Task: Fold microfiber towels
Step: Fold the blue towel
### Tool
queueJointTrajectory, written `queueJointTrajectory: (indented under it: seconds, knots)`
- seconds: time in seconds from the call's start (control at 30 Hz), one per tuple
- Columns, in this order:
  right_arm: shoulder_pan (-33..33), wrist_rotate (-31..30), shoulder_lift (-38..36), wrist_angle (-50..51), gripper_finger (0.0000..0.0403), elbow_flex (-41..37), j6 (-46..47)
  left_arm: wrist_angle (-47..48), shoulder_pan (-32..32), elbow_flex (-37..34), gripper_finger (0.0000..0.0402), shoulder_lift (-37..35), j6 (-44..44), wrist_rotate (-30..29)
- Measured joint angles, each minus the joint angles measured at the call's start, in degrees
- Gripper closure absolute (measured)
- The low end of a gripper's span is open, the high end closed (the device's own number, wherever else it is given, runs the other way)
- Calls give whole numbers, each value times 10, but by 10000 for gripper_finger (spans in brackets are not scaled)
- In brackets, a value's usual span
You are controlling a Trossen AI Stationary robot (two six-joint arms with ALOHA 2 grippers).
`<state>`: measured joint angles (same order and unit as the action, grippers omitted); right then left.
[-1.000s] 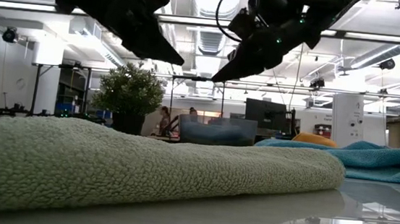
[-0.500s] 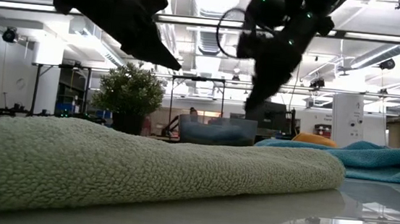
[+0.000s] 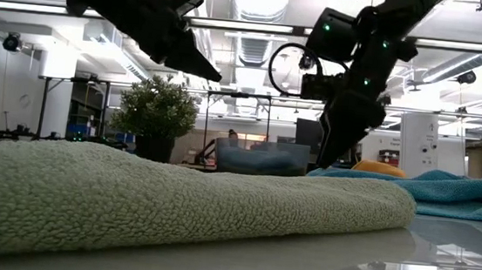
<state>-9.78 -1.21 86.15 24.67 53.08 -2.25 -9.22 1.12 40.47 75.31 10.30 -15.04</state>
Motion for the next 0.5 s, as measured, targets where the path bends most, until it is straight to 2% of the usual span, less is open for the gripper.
queueJointTrajectory:
  seconds: [0.27, 0.5]
  knots:
    - [-26, -11, 1, -83, 169, -32, -44, -19, 0, 0, 402, 0, 21, -3]
    - [-53, 76, 2, -91, 182, -59, -44, -24, -4, 0, 402, 0, 26, -3]
